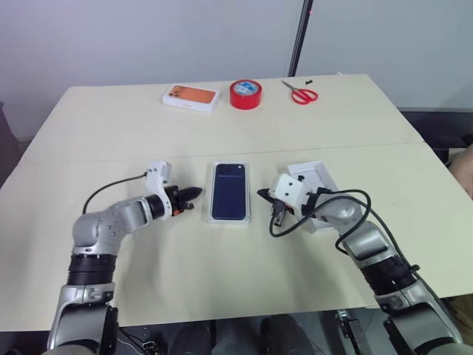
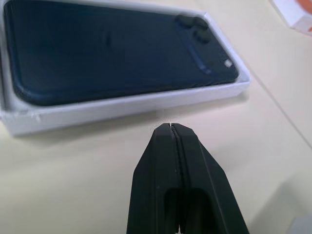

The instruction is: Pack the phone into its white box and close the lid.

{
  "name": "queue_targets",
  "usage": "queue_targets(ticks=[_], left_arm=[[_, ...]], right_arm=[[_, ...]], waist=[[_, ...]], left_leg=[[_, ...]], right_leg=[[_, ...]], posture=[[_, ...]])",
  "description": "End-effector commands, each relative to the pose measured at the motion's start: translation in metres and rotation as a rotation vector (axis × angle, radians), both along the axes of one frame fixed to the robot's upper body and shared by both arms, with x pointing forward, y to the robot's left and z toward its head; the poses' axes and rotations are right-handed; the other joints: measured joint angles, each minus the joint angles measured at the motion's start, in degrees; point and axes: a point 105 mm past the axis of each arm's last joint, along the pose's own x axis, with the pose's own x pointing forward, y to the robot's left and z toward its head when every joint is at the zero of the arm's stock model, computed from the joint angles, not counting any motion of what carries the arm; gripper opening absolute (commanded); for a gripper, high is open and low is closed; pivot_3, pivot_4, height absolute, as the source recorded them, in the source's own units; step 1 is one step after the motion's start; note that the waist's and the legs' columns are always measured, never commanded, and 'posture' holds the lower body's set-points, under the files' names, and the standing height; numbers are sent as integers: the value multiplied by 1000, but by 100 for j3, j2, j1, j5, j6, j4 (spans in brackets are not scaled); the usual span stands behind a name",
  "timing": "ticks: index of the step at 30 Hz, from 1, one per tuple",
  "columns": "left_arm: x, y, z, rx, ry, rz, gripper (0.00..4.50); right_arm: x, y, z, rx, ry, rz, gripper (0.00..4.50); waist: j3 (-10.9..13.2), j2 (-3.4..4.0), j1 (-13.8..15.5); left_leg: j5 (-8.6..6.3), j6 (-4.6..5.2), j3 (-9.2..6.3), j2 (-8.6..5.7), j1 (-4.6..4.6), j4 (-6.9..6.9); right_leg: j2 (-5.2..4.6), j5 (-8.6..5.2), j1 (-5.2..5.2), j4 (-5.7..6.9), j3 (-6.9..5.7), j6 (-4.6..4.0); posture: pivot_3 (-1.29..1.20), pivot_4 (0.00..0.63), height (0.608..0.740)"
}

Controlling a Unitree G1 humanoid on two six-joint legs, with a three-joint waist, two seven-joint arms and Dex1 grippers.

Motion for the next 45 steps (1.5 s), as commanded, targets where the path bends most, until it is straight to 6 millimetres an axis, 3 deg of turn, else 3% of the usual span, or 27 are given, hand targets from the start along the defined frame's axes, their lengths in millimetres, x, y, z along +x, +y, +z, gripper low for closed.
queue_targets(ticks=[1,10,19,24,31,37,40,42,45], left_arm=[[1,-11,4,23,-39,-45,67],[-2,-61,27,-7,-113,-217,67],[0,-89,32,-45,-131,-296,67],[-7,-111,32,-42,-152,-388,67],[-1,-103,26,-16,-144,-370,67],[13,-73,32,9,-187,-300,67],[17,-57,45,-24,-219,-269,67],[17,-48,51,-54,-232,-273,0],[20,-32,63,2,-350,-261,901]], right_arm=[[3,12,14,46,-57,25,0],[2,-1,3,-8,-18,19,0],[-8,-41,6,-37,-2,-52,0],[-5,-59,12,-45,-17,-112,0],[-6,-63,17,-42,-23,-122,0],[-5,-67,22,-39,-54,-154,0],[-1,-75,36,9,-66,-195,0],[0,-81,47,81,-40,-229,529],[-4,-83,58,93,-59,-251,1899]], waist=[[0,0,0],[0,0,29],[0,0,25],[0,0,29],[0,0,0],[0,1,4],[0,1,13],[1,1,23],[1,2,24]], left_leg=[[0,0,0,0,0,0],[0,1,-3,-5,0,4],[0,2,-3,-7,0,5],[-1,2,-3,-8,1,5],[0,2,-2,-7,2,5],[0,2,-1,-4,5,3],[0,2,-2,-3,4,4],[0,2,-2,-3,4,4],[0,3,-4,-3,4,5]], right_leg=[[0,0,0,0,0,0],[-3,0,6,-2,-3,0],[-1,0,10,-4,-5,0],[-1,0,12,-4,-5,0],[1,0,12,-4,-5,0],[5,0,12,-5,-5,0],[4,0,12,-4,-5,0],[2,0,13,-5,-5,0],[2,0,14,-6,-6,0]], posture=[[0,150,740],[0,150,740],[0,150,740],[0,150,740],[0,150,740],[0,150,740],[0,150,740],[0,150,740],[0,150,740]])
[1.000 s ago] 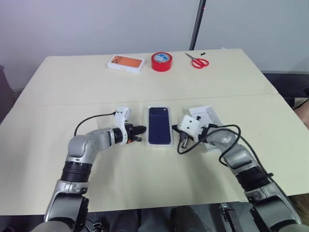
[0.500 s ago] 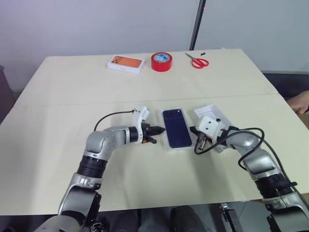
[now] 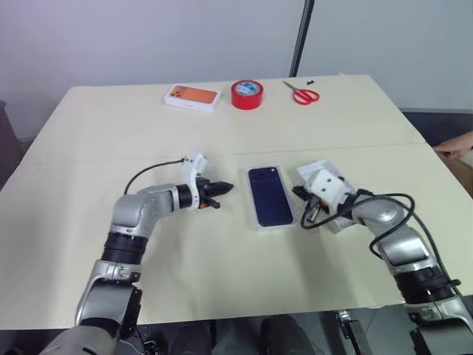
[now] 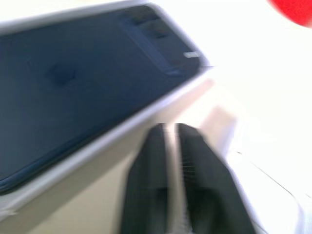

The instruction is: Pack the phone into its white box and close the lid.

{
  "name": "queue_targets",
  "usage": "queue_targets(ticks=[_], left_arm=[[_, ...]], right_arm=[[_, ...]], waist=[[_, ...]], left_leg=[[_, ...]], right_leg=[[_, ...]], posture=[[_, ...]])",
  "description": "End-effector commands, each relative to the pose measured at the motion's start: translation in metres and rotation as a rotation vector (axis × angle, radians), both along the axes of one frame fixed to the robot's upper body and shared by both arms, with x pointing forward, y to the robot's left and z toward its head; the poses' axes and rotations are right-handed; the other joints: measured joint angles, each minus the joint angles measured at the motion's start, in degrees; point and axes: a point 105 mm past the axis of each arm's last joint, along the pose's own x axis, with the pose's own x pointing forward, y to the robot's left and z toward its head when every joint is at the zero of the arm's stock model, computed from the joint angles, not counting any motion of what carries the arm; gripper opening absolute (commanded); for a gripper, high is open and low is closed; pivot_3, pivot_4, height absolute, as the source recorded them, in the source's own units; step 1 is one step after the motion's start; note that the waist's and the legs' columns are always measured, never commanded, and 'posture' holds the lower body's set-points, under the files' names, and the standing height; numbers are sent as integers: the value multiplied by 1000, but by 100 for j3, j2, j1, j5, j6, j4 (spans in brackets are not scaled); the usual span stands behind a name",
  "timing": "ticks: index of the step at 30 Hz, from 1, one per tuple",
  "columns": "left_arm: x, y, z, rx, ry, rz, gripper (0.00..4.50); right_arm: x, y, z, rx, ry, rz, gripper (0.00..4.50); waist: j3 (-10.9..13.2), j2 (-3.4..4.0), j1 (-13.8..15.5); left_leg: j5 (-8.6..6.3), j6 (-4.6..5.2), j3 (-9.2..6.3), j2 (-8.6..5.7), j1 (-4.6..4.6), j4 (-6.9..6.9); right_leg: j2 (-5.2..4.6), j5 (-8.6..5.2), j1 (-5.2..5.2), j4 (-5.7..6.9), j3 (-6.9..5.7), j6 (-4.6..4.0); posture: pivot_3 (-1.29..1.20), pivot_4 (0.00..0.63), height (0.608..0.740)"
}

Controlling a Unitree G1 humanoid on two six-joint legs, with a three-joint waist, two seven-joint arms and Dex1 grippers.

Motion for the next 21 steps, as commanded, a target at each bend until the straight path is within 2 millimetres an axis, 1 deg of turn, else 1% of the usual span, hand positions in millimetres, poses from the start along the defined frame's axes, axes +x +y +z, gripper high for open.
queue_targets(ticks=[1,3,4,5,6,8,10,12,13,15,17,19,21], left_arm=[[4,13,26,25,-181,-1,1358],[-3,23,30,23,-228,-69,2379],[-6,28,30,38,-250,-96,2899],[-8,32,32,61,-284,-113,3436],[-8,34,33,85,-326,-117,3893],[-12,37,35,100,-388,-150,3893],[-19,38,35,100,-423,-193,3893],[-34,39,33,111,-485,-259,3893],[-41,42,32,116,-502,-287,3893],[-58,53,26,116,-487,-350,3893],[-69,62,22,126,-478,-387,3893],[-72,68,23,125,-478,-401,3893],[-73,69,23,142,-489,-405,3893]], right_arm=[[-4,1,31,37,-71,-8,2468],[-6,-1,31,62,-47,-51,3474],[-9,0,31,76,-25,-56,4051],[-11,-1,30,70,-6,-74,4498],[-12,-4,28,68,22,-101,4500],[-14,-10,25,79,60,-165,4500],[-20,-13,21,65,90,-186,4500],[-29,-22,8,37,148,-246,4500],[-33,-23,2,41,182,-264,4500],[-41,-18,-6,25,243,-272,4500],[-44,-12,-8,17,284,-278,4500],[-44,-8,-7,21,321,-292,4500],[-43,-3,-5,41,355,-293,4500]], waist=[[0,0,-1],[0,0,-11],[0,0,-15],[0,1,-16],[1,2,-16],[1,2,-7],[1,2,17],[1,2,18],[1,2,6],[3,5,-31],[8,15,-58],[11,22,-38],[11,22,-22]], left_leg=[[0,0,0,0,0,-1],[0,0,0,0,0,-2],[0,0,0,0,0,-2],[0,0,0,1,0,-3],[0,0,0,1,0,-4],[0,0,0,2,0,-4],[-2,4,0,1,0,-3],[-5,10,0,1,-1,-3],[-7,12,0,2,-1,-3],[-8,15,3,6,-1,-4],[-10,18,5,10,0,-4],[-22,39,3,13,5,-4],[-23,42,2,13,6,-4]], right_leg=[[0,0,0,0,0,0],[1,0,0,0,0,0],[2,0,0,0,0,0],[2,0,-1,0,0,0],[2,0,-1,0,0,0],[2,0,-1,-1,0,0],[-1,0,0,-1,0,0],[-3,0,3,-4,1,0],[-3,0,3,-6,1,0],[-2,0,3,-8,3,0],[3,0,1,-3,5,-1],[6,0,2,5,5,-1],[6,0,2,5,5,-1]], posture=[[0,150,740],[0,150,740],[0,150,740],[0,150,740],[0,150,740],[0,150,740],[0,150,740],[0,150,740],[0,150,740],[0,150,740],[0,150,740],[0,150,740],[0,150,740]])
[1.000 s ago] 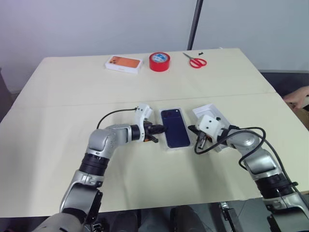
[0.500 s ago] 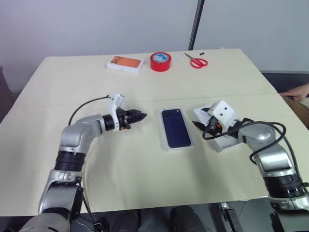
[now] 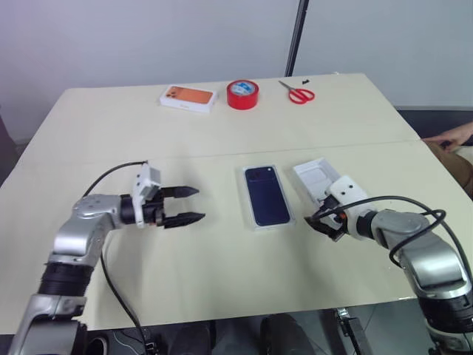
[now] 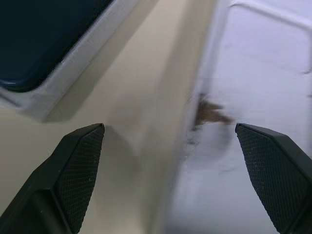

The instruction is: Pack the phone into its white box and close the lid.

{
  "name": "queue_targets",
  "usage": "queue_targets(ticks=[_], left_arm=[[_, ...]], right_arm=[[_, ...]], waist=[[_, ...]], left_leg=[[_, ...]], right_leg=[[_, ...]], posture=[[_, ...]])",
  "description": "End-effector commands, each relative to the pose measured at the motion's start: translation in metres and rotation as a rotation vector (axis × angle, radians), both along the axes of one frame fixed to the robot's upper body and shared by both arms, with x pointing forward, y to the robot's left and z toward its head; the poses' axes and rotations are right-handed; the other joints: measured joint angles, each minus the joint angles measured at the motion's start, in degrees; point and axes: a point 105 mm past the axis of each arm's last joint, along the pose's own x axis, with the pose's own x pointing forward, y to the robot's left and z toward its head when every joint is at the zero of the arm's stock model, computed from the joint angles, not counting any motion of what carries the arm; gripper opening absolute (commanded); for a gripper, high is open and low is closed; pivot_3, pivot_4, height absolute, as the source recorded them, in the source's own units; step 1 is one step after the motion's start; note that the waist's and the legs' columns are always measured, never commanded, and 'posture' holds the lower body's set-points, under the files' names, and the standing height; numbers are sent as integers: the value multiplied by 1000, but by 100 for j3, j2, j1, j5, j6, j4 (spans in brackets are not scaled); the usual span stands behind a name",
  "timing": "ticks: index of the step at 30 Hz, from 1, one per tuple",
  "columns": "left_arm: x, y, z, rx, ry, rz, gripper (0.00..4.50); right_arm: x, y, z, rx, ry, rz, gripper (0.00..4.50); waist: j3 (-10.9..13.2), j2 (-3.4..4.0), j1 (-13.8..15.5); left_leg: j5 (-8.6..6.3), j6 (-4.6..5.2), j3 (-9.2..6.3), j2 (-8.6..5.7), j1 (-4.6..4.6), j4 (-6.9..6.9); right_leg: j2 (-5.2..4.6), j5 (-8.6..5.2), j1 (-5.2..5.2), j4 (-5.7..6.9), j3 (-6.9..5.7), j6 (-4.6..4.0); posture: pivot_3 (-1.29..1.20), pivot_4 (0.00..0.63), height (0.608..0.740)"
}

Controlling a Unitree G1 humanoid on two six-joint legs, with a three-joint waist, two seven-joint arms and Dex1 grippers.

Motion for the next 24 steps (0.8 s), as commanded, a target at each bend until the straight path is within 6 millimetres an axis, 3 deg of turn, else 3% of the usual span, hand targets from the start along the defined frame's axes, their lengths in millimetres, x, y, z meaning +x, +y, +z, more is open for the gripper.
queue_targets(ticks=[1,8,16,19,24], left_arm=[[-2,2,16,1,-92,-24,3893],[-8,2,12,11,-121,-20,3893],[-17,1,3,14,-141,32,3893],[-18,-2,3,4,-143,38,3948],[-16,-7,5,-9,-148,51,3948]], right_arm=[[1,10,16,22,-10,11,4500],[10,-1,14,-2,37,-74,4500],[1,-1,7,-38,118,-64,4500],[-1,-6,3,-66,125,-70,3217],[-1,-17,-4,-75,130,-138,625]], waist=[[0,0,27],[0,0,15],[1,0,6],[1,0,28],[0,-1,23]], left_leg=[[-2,3,0,-1,0,1],[-5,8,-2,-3,-3,1],[-6,11,-2,2,-2,0],[-7,12,-3,1,-2,1],[-8,14,-3,0,-1,2]], right_leg=[[-1,0,2,-2,0,0],[-7,0,9,-17,-2,1],[-1,0,6,-11,0,1],[-3,0,8,-12,-1,1],[-4,0,10,-13,-1,1]], posture=[[0,150,740],[0,150,740],[0,150,740],[0,150,740],[0,150,740]])
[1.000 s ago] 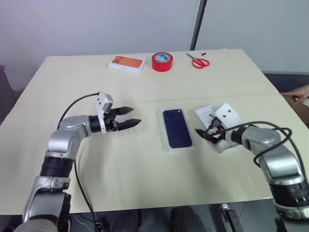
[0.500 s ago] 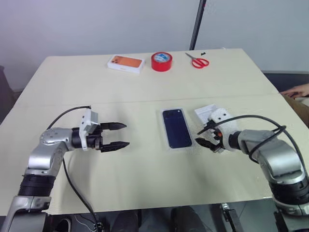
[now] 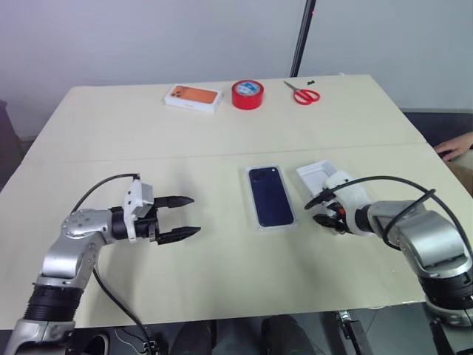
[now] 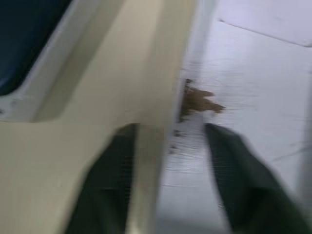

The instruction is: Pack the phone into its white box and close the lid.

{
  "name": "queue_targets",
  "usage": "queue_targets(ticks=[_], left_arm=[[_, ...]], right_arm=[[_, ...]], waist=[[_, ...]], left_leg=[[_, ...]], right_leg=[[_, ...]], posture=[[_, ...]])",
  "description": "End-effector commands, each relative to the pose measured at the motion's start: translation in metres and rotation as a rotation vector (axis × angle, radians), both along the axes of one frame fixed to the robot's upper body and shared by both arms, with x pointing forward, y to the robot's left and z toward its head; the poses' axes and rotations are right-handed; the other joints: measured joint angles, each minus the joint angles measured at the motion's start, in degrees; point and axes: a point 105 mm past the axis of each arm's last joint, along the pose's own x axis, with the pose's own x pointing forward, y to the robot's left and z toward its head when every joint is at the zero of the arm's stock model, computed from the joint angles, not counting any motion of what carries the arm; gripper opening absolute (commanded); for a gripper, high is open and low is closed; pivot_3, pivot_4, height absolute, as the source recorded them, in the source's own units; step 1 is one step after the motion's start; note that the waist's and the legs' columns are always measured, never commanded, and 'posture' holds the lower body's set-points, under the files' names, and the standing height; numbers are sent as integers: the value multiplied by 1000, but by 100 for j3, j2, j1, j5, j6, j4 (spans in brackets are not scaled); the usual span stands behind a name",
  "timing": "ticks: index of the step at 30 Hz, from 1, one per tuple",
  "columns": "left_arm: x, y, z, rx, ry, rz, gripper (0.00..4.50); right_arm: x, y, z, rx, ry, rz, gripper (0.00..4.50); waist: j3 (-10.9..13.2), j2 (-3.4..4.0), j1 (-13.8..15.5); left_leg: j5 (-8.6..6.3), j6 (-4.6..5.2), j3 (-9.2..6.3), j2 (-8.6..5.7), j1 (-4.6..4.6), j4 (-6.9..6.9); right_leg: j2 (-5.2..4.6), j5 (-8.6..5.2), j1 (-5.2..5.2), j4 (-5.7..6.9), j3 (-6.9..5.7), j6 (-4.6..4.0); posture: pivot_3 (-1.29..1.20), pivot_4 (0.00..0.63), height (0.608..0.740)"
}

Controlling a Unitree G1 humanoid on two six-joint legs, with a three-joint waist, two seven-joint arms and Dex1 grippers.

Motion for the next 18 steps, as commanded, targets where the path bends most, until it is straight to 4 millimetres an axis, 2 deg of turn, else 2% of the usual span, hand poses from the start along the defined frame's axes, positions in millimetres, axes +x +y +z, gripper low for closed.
queue_targets(ticks=[1,9,14,16,18], left_arm=[[0,-3,11,-16,-50,4,3948],[8,-3,17,-19,-52,14,3948],[21,0,23,-42,-52,71,3948],[27,0,25,-57,-53,96,3948],[33,-1,27,-67,-59,123,3948]], right_arm=[[-2,-4,-4,-6,5,-34,74],[16,-1,14,65,-86,-91,27],[47,30,61,210,-267,68,27],[50,45,71,274,-294,150,27],[52,64,79,428,-300,197,27]], waist=[[0,-1,-2],[-1,-2,-13],[7,12,-41],[7,11,-36],[6,9,-36]], left_leg=[[0,0,0,0,2,0],[0,0,-1,0,6,1],[1,-1,5,-3,5,0],[3,-5,4,-2,4,-2],[8,-15,4,-2,2,-3]], right_leg=[[1,0,2,0,0,0],[3,0,5,1,-1,0],[6,0,-5,7,2,0],[8,0,-6,6,1,0],[8,0,-6,3,0,0]], posture=[[0,150,740],[0,150,740],[0,150,740],[0,150,740],[0,150,740]])
